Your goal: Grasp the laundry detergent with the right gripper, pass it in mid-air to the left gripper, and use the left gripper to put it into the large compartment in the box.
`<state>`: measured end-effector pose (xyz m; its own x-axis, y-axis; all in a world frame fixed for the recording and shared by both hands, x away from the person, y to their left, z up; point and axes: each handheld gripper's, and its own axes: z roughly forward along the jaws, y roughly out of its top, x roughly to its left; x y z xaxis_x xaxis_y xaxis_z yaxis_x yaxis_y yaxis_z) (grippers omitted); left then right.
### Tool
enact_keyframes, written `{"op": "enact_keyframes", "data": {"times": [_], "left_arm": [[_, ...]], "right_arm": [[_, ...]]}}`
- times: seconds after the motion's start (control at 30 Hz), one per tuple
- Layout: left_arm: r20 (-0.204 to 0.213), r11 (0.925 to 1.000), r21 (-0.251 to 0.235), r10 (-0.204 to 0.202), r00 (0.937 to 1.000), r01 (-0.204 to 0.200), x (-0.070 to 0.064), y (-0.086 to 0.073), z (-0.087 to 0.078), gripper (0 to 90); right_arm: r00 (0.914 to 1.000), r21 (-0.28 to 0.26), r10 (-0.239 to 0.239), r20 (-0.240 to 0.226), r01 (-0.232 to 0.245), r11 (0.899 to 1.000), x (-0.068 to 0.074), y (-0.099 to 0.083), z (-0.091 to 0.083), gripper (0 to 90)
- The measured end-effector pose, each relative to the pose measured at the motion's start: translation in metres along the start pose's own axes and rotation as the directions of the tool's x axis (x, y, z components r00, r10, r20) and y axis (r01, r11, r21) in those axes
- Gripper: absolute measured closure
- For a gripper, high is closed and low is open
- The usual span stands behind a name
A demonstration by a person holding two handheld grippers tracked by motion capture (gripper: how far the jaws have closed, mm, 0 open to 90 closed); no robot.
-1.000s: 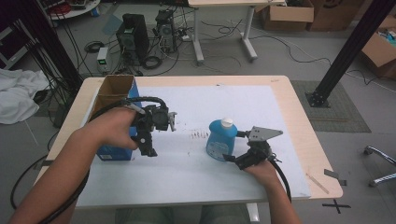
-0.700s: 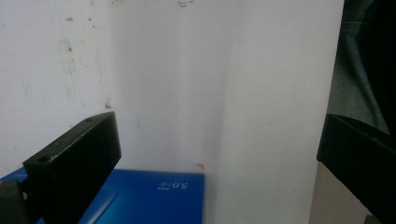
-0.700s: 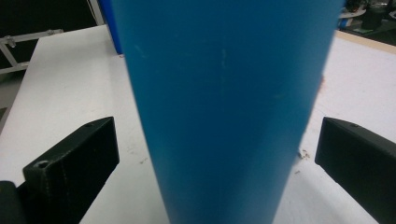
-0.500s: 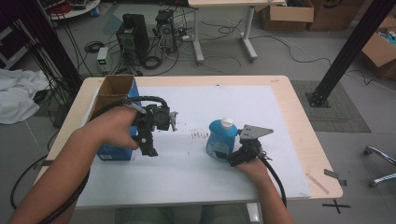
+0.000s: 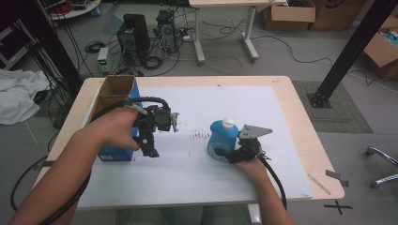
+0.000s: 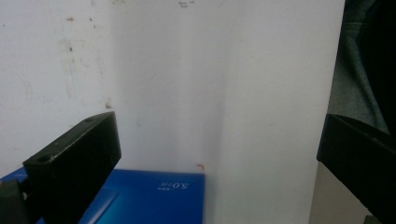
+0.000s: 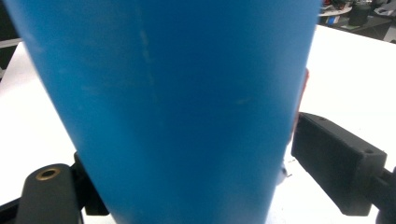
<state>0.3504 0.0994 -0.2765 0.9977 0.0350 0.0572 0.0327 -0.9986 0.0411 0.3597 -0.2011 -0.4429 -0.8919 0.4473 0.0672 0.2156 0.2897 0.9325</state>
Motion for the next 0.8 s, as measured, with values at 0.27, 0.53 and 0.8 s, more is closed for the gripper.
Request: {"op": "enact_keyframes", "data": {"times": [0.27,0.53,0.8], "left_arm": [[0.003,1.0,0.0,-0.001,1.0,0.001,0.0005,0.0,0.0009,0.1],[0.003,1.0,0.0,-0.001,1.0,0.001,0.0005,-0.0004,0.0014,0.1],[0.001,1.0,-0.005,0.001,1.0,-0.001,-0.0001,0.0013,0.001,0.1]], "right_arm": [[1.0,-0.012,-0.001,0.003,0.001,1.0,0.0003,0.0009,-0.003,23.4],[0.9999,-0.015,-0.006,0.012,0.007,1.0,0.0036,-0.0003,-0.0039,27.4],[0.9998,-0.02,-0.011,0.015,0.011,1.0,0.0056,-0.0004,-0.0044,32.7]]}}
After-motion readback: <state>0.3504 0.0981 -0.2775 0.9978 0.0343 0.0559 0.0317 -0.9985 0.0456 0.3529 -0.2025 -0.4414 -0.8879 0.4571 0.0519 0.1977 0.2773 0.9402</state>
